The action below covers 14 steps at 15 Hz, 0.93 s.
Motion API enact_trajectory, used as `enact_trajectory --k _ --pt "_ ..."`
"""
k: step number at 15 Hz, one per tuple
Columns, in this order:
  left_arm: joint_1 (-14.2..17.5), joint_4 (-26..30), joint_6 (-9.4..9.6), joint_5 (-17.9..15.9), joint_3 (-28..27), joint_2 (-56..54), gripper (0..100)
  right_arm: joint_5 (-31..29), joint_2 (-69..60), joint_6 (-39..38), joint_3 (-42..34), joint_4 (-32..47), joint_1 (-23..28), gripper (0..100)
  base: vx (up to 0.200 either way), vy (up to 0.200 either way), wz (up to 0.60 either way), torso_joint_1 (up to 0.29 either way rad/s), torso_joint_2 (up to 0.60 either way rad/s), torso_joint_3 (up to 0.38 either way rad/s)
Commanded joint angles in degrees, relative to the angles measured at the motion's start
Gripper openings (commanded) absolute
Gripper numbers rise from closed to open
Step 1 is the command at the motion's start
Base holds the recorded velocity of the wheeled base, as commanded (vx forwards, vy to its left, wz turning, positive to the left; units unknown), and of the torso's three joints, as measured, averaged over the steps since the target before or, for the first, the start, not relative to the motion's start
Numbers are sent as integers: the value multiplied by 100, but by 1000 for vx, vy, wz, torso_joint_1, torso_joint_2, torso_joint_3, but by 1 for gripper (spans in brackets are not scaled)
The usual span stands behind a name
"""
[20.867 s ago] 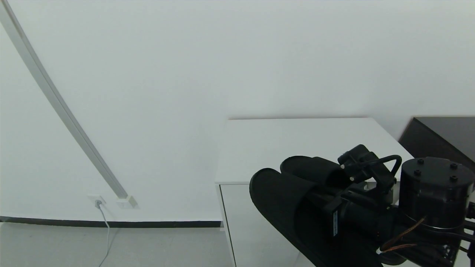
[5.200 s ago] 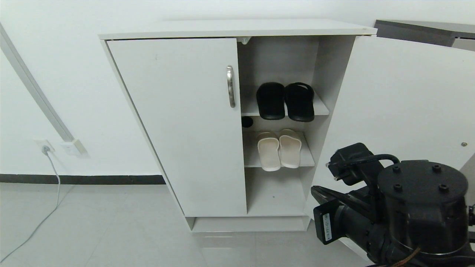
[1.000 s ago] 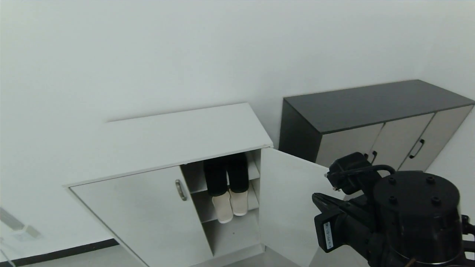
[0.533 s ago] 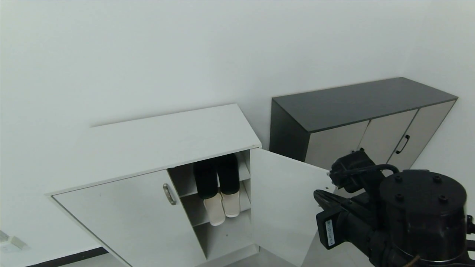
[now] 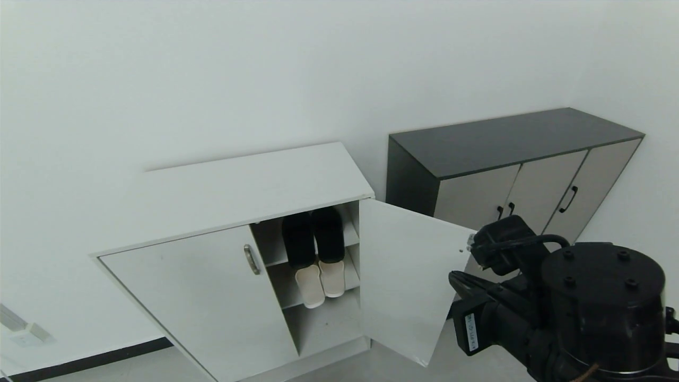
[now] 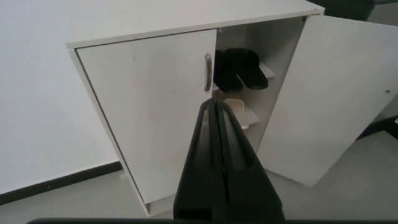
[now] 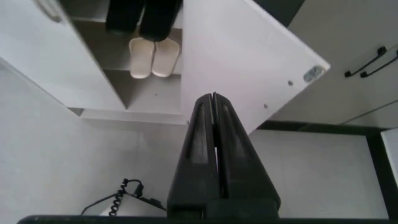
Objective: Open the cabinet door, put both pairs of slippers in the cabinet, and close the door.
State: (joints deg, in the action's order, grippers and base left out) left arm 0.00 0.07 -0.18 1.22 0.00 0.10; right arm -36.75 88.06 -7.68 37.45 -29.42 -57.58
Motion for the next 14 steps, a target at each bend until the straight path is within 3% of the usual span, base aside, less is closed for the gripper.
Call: enact_trajectory --k 1,3,6,9,10,12,14 --pt "0 1 1 1 0 -1 0 -7 18 3 -1 -3 10 0 -200 0 0 -2 2 2" --pt "0 1 1 1 0 -1 0 -25 18 65 43 -3 89 0 0 0 0 0 0 0" --pt "0 1 9 -16 0 8 0 46 -53 258 509 76 853 0 0 0 0 0 0 0" --pt "0 1 9 -16 0 8 0 643 53 249 1212 604 1829 0 0 0 0 0 0 0" --pt "0 1 9 -16 0 8 0 643 53 249 1212 604 1829 0 0 0 0 0 0 0" --pt "0 1 9 -16 0 8 0 1241 580 188 1871 788 2629 0 0 0 0 0 0 0" --pt "0 1 9 -16 0 -1 0 1663 967 82 2205 779 2945 0 0 0 0 0 0 0"
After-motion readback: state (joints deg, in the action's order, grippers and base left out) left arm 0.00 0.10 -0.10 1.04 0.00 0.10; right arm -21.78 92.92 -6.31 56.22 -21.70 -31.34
